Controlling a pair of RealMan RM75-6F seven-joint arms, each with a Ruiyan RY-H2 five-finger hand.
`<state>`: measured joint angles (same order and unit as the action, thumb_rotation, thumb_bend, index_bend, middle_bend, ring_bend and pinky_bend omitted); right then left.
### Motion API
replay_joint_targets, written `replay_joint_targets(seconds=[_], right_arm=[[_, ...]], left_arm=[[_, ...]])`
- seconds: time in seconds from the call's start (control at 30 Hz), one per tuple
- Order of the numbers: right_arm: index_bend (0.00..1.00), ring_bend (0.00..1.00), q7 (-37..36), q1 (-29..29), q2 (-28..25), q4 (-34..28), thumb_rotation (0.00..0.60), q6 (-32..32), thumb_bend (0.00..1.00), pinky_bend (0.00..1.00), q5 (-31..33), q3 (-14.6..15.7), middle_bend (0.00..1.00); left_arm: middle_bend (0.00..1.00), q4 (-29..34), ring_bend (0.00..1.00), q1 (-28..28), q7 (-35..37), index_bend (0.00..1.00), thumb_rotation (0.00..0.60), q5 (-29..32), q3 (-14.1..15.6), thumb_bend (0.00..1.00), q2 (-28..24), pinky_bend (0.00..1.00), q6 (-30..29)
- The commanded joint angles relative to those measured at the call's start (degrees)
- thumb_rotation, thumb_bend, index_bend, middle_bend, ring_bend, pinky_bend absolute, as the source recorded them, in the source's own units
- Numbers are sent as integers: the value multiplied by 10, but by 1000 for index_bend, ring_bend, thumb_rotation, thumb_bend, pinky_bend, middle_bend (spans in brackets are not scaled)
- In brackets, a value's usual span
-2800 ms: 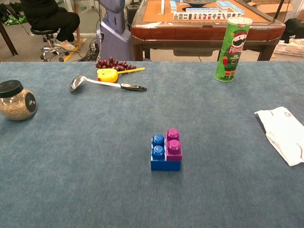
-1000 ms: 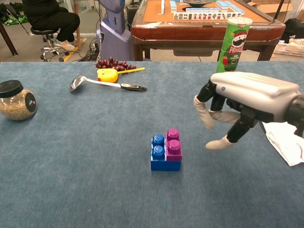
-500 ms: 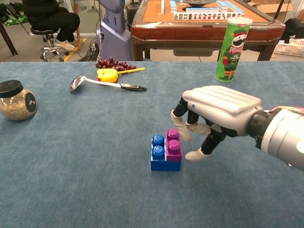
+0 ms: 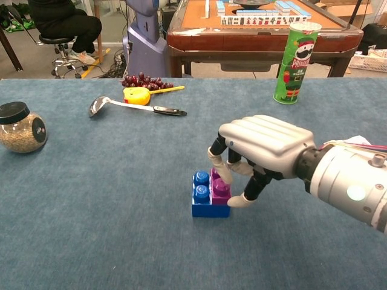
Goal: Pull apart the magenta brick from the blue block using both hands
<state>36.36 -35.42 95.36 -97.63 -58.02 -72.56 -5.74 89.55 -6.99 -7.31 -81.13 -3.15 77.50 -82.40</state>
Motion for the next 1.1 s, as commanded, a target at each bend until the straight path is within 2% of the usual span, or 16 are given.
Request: replay_joint_targets(seconds=[0.03,0.97,1.1], right_arm=[[700,993,4,-4,6,6,600,0,0,1000,5,-1,1000],[699,993,-8,-21,49,89,600,-30,0,1000,24,-18,1000],[648,993,-10,-19,57,105,600,-41,0,1000,21,-19,1000]], left_arm=[[511,-1,509,0,0,371,600,0,0,77,1,723,1],[521,2,513,-1,-3,429,600,3,3,77,7,728,8],[521,2,514,-1,-4,436,600,3,4,77,9,728,9]])
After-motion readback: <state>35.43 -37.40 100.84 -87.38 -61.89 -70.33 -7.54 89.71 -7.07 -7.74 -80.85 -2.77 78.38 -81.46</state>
